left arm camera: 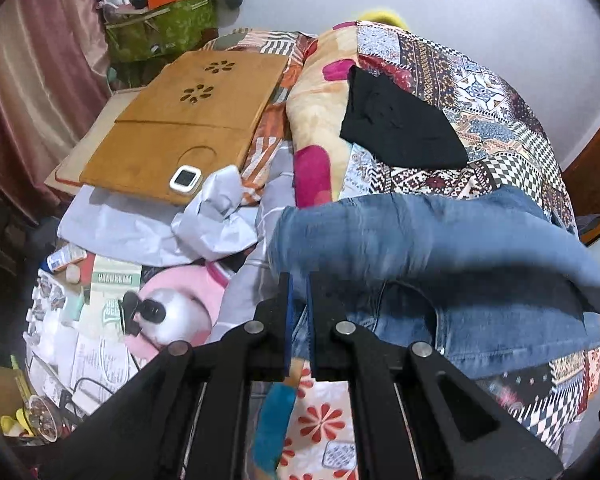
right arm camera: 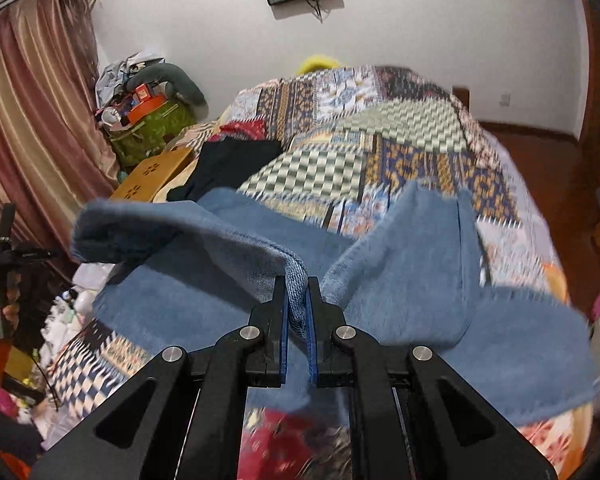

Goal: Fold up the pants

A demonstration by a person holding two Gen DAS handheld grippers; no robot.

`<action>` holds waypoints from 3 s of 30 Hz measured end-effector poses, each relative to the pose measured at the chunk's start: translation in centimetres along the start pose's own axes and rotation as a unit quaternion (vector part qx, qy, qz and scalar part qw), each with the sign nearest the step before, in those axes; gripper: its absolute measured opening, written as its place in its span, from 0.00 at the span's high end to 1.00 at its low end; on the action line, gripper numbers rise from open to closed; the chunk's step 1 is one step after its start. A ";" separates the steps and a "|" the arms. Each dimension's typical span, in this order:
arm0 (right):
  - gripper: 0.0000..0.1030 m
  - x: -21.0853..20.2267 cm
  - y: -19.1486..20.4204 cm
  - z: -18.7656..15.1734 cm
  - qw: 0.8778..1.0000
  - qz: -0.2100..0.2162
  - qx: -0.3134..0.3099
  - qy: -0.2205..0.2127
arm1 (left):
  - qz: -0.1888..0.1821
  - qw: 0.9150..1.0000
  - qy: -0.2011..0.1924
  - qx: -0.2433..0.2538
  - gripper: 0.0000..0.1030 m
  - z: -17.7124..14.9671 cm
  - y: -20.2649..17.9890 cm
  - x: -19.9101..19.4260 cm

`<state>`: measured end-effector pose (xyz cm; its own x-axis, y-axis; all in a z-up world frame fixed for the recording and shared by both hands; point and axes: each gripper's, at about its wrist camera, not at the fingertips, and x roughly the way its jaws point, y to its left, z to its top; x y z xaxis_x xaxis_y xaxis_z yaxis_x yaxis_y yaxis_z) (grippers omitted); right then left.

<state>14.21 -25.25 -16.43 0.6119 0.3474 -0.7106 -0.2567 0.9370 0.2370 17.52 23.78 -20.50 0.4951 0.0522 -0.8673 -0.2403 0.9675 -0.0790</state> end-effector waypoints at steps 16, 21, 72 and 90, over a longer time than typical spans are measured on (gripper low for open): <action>0.46 -3.7 -2.9 -0.9 0.998 -0.059 0.036 0.013 | -0.005 0.998 -0.026 0.056 0.25 1.0 -7.5 -1.5; 0.43 -2.8 -5.2 1.6 0.995 -0.064 0.079 0.018 | -0.040 0.997 -0.035 0.056 0.14 2.9 -11.0 -2.0; 0.96 -6.0 -18.0 13.0 0.980 -0.135 0.123 -0.074 | -0.097 0.978 0.049 0.176 0.13 4.5 -30.6 7.6; 0.96 -10.4 -24.9 -0.1 0.964 -0.190 0.185 -0.013 | -0.099 0.938 0.106 0.315 0.13 -4.5 -41.0 7.4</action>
<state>14.20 -52.24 -14.99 0.6295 -0.0282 -0.7765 0.2713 0.9444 0.1857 27.30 -16.56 -25.86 0.2856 -0.1292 -0.9496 0.4131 0.9107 0.0003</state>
